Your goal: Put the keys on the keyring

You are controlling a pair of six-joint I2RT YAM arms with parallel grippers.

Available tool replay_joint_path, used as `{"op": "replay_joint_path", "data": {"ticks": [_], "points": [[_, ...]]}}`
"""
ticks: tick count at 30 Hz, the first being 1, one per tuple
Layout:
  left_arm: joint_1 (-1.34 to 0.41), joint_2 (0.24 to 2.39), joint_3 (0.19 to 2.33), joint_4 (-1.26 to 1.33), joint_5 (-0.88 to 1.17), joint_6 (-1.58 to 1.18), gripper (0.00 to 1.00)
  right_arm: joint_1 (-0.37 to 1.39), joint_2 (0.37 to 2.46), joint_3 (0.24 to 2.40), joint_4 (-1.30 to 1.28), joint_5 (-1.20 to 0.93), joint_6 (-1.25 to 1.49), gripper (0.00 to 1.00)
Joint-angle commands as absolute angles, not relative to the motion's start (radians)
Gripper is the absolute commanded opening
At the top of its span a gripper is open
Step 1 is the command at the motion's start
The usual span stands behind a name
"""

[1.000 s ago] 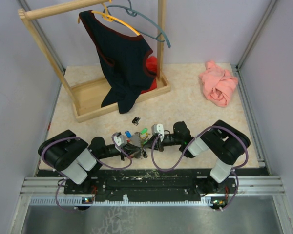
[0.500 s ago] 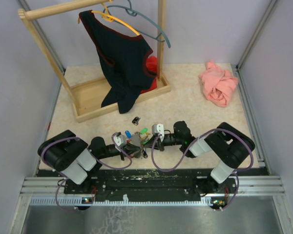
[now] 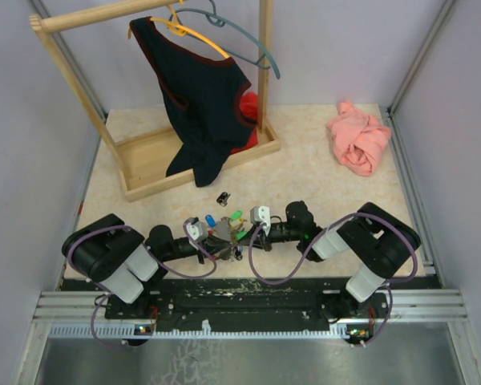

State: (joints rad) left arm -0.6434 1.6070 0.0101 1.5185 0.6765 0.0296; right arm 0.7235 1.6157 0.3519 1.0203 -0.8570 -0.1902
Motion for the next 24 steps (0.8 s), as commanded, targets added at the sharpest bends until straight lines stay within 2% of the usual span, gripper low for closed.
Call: {"op": "replay_joint_path", "data": {"ticks": [1,24], "points": [[-0.64,1.594,-0.025,1.79,0.676,0.024,0.01,0.715,1.586,0.352,1.052,-0.867,-0.198,0.0],[-0.64,1.608,-0.014,1.79,0.705,0.023,0.01,0.717,1.614,0.376,1.073,-0.902,-0.183,0.0]]}}
